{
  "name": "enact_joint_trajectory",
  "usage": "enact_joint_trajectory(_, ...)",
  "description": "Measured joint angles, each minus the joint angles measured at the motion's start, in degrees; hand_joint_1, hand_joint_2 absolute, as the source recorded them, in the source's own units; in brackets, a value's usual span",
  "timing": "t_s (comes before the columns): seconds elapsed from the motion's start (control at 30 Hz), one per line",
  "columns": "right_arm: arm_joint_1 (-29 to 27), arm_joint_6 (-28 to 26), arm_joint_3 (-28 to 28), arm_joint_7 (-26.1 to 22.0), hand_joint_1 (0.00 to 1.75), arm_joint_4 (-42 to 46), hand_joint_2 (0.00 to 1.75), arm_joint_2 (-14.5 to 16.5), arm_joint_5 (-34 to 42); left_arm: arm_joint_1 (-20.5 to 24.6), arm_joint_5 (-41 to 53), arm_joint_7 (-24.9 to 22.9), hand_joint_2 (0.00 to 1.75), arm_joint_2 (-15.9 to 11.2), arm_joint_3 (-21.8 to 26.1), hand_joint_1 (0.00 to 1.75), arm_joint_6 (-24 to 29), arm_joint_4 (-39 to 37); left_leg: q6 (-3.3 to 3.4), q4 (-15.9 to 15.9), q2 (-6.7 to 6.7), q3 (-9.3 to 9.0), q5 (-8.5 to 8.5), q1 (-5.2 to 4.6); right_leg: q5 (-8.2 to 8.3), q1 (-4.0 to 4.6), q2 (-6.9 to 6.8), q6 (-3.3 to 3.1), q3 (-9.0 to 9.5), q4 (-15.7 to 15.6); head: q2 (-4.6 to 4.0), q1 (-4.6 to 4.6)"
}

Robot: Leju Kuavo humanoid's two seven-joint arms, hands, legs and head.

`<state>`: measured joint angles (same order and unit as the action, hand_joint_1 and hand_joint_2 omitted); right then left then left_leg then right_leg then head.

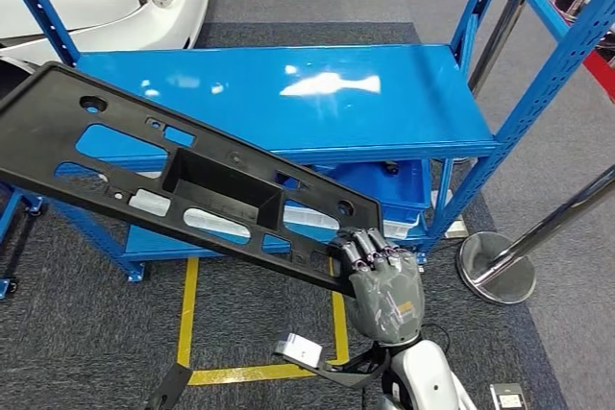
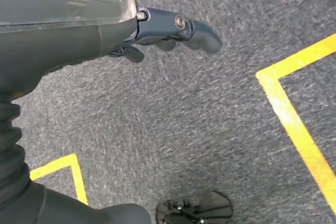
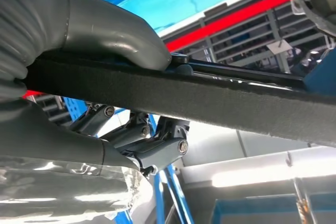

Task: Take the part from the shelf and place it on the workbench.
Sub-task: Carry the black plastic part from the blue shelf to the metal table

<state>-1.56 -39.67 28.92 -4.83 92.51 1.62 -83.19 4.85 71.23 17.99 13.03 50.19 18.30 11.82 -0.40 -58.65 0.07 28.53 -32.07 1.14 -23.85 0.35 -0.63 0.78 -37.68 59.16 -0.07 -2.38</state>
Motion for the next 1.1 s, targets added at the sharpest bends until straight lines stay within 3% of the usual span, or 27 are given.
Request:
enact_joint_trajectory(0.03, -0.03, 0.0, 0.01, -0.01, 1.75, 0.0, 1.75, 0.0, 0.01, -0.02, 0.0, -0.01, 1.75, 0.0, 0.01, 0.0, -0.01, 0.0, 0.6, -0.06, 0.1, 0.35, 0.4, -0.01, -0.57, -0.08, 0.02, 0.27, -0.28, 0.42, 0.0, -0.03)
enact_joint_trajectory(0.1, -0.05, -0.01, 0.04, -0.05, 1.75, -0.01, 1.75, 0.0, 0.04, 0.05, 0.0, -0.02, 1.75, -0.01, 0.01, 0.0, -0.03, 0.0, 1.74, -0.04, 0.32, 1.43, 1.42, 0.03, -4.52, -0.31, 0.05, 0.87, -1.45, 3.97, 0.0, -0.21)
enact_joint_trajectory(0.17, -0.08, -0.01, 0.07, -0.09, 1.75, -0.03, 1.75, -0.01, 0.05, 0.09, 0.0, -0.03, 1.75, -0.02, 0.02, 0.0, -0.03, 0.0, 2.28, -0.1, 0.39, 2.8, 2.5, -0.21, -9.89, -0.45, 0.07, 1.28, -3.18, 11.31, 0.0, -0.34)
enact_joint_trajectory(0.2, -0.1, -0.01, 0.07, -0.09, 1.75, -0.05, 1.75, -0.02, 0.05, 0.08, 0.0, -0.03, 1.75, -0.02, 0.02, 0.0, -0.03, 0.0, 2.38, -0.14, 0.42, 3.49, 3.03, -0.38, -11.33, -0.47, 0.07, 1.3, -3.62, 14.53, 0.0, -0.35)
enact_joint_trajectory(0.23, -0.12, -0.01, 0.07, -0.09, 1.75, -0.07, 1.75, -0.03, 0.06, 0.07, 0.0, -0.03, 1.75, -0.02, 0.03, 0.0, -0.03, 0.0, 2.45, -0.16, 0.44, 4.16, 3.55, -0.59, -11.6, -0.44, 0.09, 1.17, -3.28, 16.23, 0.0, -0.34)
enact_joint_trajectory(0.27, -0.13, 0.0, 0.07, -0.09, 1.75, -0.08, 1.75, -0.04, 0.07, 0.07, 0.0, -0.03, 1.75, -0.03, 0.03, 0.0, -0.03, 0.0, 2.53, -0.18, 0.45, 4.79, 4.04, -0.84, -10.78, -0.36, 0.13, 0.85, -1.88, 15.68, 0.0, -0.34)
enact_joint_trajectory(0.3, -0.11, 0.0, 0.08, -0.09, 1.75, -0.08, 1.75, -0.04, 0.07, 0.07, 0.0, -0.03, 1.75, -0.03, 0.03, 0.0, -0.03, 0.0, 2.6, -0.18, 0.42, 5.32, 4.5, -1.11, -9.36, -0.19, 0.2, 0.29, 0.6, 12.81, 0.0, -0.33)
enact_joint_trajectory(0.33, -0.06, 0.0, 0.08, -0.09, 1.75, -0.05, 1.75, -0.04, 0.07, 0.07, 0.0, -0.03, 1.75, 0.02, 0.03, 0.0, -0.03, -0.01, 2.66, -0.17, 0.4, 5.75, 4.92, -1.28, -8.07, 0.18, 0.38, -0.59, 3.79, 8.45, 0.0, -0.29)
enact_joint_trajectory(0.4, 0.06, -0.02, 0.08, -0.09, 1.75, 0.08, 1.75, -0.03, 0.05, 0.1, 0.0, -0.02, 1.75, 0.13, 0.05, 0.0, -0.03, -0.01, 2.38, -0.15, 0.36, 6.42, 5.78, -1.36, -7.21, 1.0, 0.66, -2.32, 9.15, -0.13, 0.0, -0.23)
enact_joint_trajectory(0.47, 0.12, -0.04, 0.09, -0.09, 1.75, 0.21, 1.75, -0.03, 0.05, 0.13, 0.0, -0.01, 1.75, 0.21, 0.06, 0.0, -0.07, -0.01, 1.67, -0.01, 0.4, 6.98, 6.7, -0.9, -7.31, 1.65, 0.79, -2.99, 10.71, -3.62, 0.0, -0.25)
enact_joint_trajectory(0.53, 0.15, -0.05, 0.07, -0.08, 1.75, 0.27, 1.75, -0.03, 0.05, 0.04, 0.0, -0.01, 1.75, 0.3, 0.06, 0.0, -0.11, -0.02, 1.01, 0.18, 0.38, 7.49, 7.07, -0.56, -6.05, 1.77, 0.66, -3.04, 10.43, -4.59, 0.0, -0.28)
enact_joint_trajectory(0.57, 0.19, -0.05, 0.05, -0.08, 1.75, 0.27, 1.75, -0.02, 0.05, -0.02, 0.0, -0.01, 1.75, 0.32, 0.06, 0.0, -0.11, -0.02, 0.76, -0.4, 0.33, 7.89, 6.12, -0.57, -5.27, 1.65, 0.53, -3.13, 10.14, -5.07, 0.0, -0.28)
enact_joint_trajectory(0.6, 0.22, -0.05, 0.04, -0.07, 1.75, 0.27, 1.75, -0.01, 0.05, -0.05, 0.0, -0.01, 1.75, 0.34, 0.06, 0.0, -0.1, -0.02, 0.51, -2.02, 0.28, 8.52, 4.23, -0.59, -4.52, 1.44, 0.37, -3.21, 9.71, -5.48, 0.0, -0.21)
enact_joint_trajectory(0.67, 0.24, -0.05, 0.02, -0.07, 1.75, 0.19, 1.75, 0.01, 0.1, -0.03, 0.0, -0.02, 1.75, 0.25, 0.06, 0.0, -0.09, -0.02, -0.02, -8.5, 0.23, 10.36, -1.06, -0.44, -3.58, 1.22, 0.18, -3.22, 8.3, -5.33, 0.0, -0.14)
enact_joint_trajectory(0.7, 0.23, -0.05, 0.01, -0.07, 1.75, 0.09, 1.75, 0.02, 0.13, -0.03, 0.0, -0.02, 1.75, 0.2, 0.06, 0.0, -0.09, -0.02, -0.31, -12.16, 0.23, 11.1, -2.9, -0.32, -3.23, 1.16, 0.1, -3.09, 7.43, -4.95, 0.0, -0.11)
enact_joint_trajectory(0.73, 0.22, -0.05, -0.01, -0.07, 1.75, -0.03, 1.75, 0.02, 0.14, -0.03, 0.01, -0.02, 1.75, 0.14, 0.06, 0.0, -0.09, -0.02, -0.58, -14.63, 0.23, 11.23, -3.56, -0.19, -2.92, 1.08, 0.03, -2.93, 6.52, -4.47, 0.0, -0.13)
enact_joint_trajectory(0.77, 0.22, -0.05, -0.02, -0.07, 1.75, -0.15, 1.75, 0.02, 0.14, -0.04, 0.01, -0.02, 1.75, 0.1, 0.06, 0.0, -0.09, -0.02, -0.85, -15.27, 0.24, 10.51, -3.07, -0.06, -2.66, 0.94, -0.02, -2.71, 5.56, -3.89, 0.0, -0.13)
enact_joint_trajectory(0.8, 0.22, -0.05, -0.04, -0.07, 1.75, -0.24, 1.75, 0.02, 0.14, -0.04, 0.03, -0.02, 1.75, 0.07, 0.06, 0.0, -0.09, -0.02, -1.11, -13.69, 0.24, 8.76, -1.69, 0.08, -2.45, 0.73, -0.04, -2.48, 4.57, -3.19, 0.0, -0.13)
enact_joint_trajectory(0.87, 0.25, -0.05, -0.05, -0.07, 1.75, -0.3, 1.75, 0.02, 0.18, 0.05, 0.1, -0.03, 1.75, 0.04, 0.06, 0.0, -0.1, -0.02, -1.69, -6.48, 0.19, 3.74, 0.48, 0.28, -2.2, 0.41, -0.02, -1.96, 2.65, -1.51, 0.0, -0.05)
enact_joint_trajectory(0.93, 0.24, -0.06, -0.07, -0.07, 1.75, -0.28, 1.75, 0.02, 0.25, 0.14, 0.16, -0.03, 1.75, 0.02, 0.06, 0.0, -0.12, -0.02, -1.41, -1.46, 0.03, 0.94, 0.47, 0.22, -1.81, 0.39, 0.02, -1.36, 1.16, -0.13, 0.0, -0.03)
enact_joint_trajectory(1.03, 0.22, -0.07, -0.09, -0.07, 1.75, -0.3, 1.75, 0.0, 0.31, 0.02, 0.17, -0.04, 1.75, 0.01, 0.06, 0.0, -0.13, -0.02, 0.15, -0.89, 0.0, 1.46, 0.72, -0.04, -1.08, 0.28, 0.07, -0.35, 0.28, 0.41, 0.0, -0.03)
enact_joint_trajectory(1.07, 0.23, -0.07, -0.08, -0.07, 1.75, -0.31, 1.75, 0.0, 0.32, 0.06, 0.17, -0.05, 1.75, 0.02, 0.06, 0.0, -0.14, -0.02, 0.79, -0.86, 0.09, 1.81, 1.14, -0.04, -1.9, 0.17, 0.11, 0.03, 0.0, 0.98, 0.0, -0.1)
enact_joint_trajectory(1.1, 0.24, -0.07, -0.08, -0.09, 1.75, -0.32, 1.75, 0.0, 0.37, 0.14, 0.19, -0.05, 1.75, 0.03, 0.06, 0.0, -0.14, -0.02, 1.44, -0.78, 0.18, 2.27, 1.65, 0.01, -3.72, 0.05, 0.16, 0.42, -0.52, 2.61, 0.0, -0.21)
